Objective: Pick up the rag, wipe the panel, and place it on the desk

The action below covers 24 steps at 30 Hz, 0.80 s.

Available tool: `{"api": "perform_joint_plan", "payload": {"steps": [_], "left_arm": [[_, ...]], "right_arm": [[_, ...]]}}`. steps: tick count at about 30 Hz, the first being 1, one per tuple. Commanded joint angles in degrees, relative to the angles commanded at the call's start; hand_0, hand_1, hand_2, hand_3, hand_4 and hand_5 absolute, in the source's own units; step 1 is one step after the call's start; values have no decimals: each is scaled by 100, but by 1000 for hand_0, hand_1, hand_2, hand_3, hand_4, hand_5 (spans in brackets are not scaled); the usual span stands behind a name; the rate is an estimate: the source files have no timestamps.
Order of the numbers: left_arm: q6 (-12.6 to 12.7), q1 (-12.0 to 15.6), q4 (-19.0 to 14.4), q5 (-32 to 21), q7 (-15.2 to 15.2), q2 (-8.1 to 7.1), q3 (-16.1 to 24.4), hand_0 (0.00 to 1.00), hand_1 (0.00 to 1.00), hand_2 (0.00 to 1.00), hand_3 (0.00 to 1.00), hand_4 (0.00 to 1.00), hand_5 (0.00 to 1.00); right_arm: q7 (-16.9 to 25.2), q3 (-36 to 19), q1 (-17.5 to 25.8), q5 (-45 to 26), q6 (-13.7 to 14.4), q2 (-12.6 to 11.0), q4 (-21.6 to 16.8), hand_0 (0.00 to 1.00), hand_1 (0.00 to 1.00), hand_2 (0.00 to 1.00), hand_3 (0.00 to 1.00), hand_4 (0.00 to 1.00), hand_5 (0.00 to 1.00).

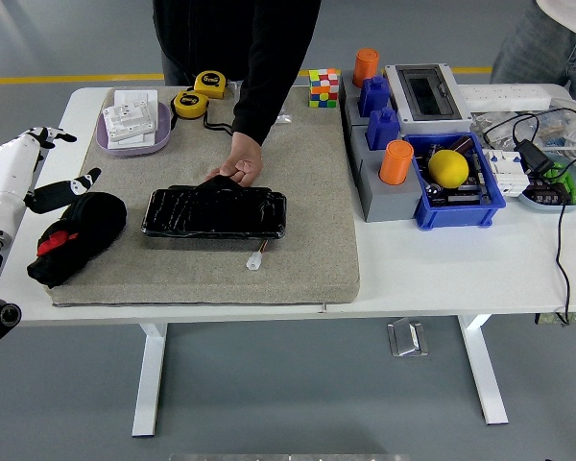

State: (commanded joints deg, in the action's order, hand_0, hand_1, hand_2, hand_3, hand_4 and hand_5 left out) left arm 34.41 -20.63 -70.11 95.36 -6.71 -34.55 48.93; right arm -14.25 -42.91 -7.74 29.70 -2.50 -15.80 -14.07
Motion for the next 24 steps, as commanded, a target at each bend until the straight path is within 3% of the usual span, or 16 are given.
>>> {"api": "perform_joint_plan", "payload": {"steps": [11, 24], "left_arm": [[135, -74, 803, -362, 353, 310, -272, 572, 721, 846, 706, 837, 418], [192, -282, 1302, -494, 432, 524, -534, 570, 722, 849, 722, 839, 411]], "right_arm": [[1, -13, -27, -8, -5, 34, -5, 759, 569, 702, 597, 998, 549], [4, 28, -47, -62, -16, 27, -6, 758, 569, 702, 597, 998, 549]]}}
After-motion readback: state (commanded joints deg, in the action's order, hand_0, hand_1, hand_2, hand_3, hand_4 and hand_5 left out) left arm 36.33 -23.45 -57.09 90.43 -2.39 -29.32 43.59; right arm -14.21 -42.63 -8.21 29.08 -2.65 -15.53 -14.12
